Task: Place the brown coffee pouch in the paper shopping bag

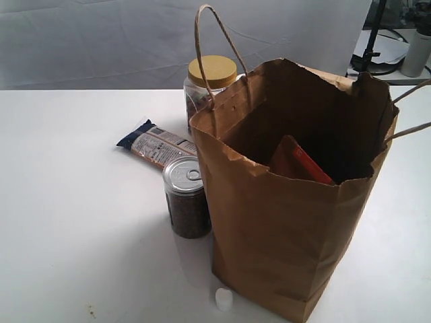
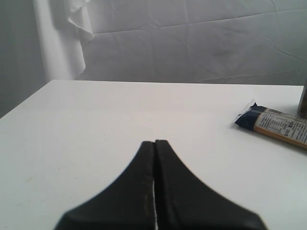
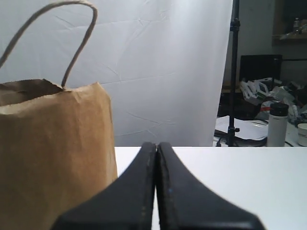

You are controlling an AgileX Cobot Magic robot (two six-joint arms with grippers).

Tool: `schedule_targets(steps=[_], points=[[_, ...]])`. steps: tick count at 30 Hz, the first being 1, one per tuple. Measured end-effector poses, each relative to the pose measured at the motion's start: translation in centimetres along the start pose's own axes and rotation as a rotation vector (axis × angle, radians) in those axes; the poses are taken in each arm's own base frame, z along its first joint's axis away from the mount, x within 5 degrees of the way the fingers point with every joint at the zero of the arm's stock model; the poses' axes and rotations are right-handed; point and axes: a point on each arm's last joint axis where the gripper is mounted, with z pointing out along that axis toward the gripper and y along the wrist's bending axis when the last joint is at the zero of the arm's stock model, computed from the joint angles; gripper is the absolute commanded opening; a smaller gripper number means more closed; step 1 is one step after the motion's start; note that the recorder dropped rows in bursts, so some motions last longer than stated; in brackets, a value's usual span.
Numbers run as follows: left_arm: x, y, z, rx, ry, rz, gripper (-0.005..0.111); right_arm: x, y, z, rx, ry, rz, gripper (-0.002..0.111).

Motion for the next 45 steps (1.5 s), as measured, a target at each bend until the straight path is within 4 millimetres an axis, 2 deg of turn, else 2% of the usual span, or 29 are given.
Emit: schedule_targets(steps=[40, 45], points=[[0.00, 0.00, 0.00, 0.000, 0.000, 0.001, 0.000, 0.65, -0.14, -0.43, 0.026, 0.057, -0.011, 0.000], [0.00, 0.00, 0.00, 0.000, 0.000, 0.001, 0.000, 0.62, -0.83, -0.49, 0.147, 0.053, -0.016, 0.000]])
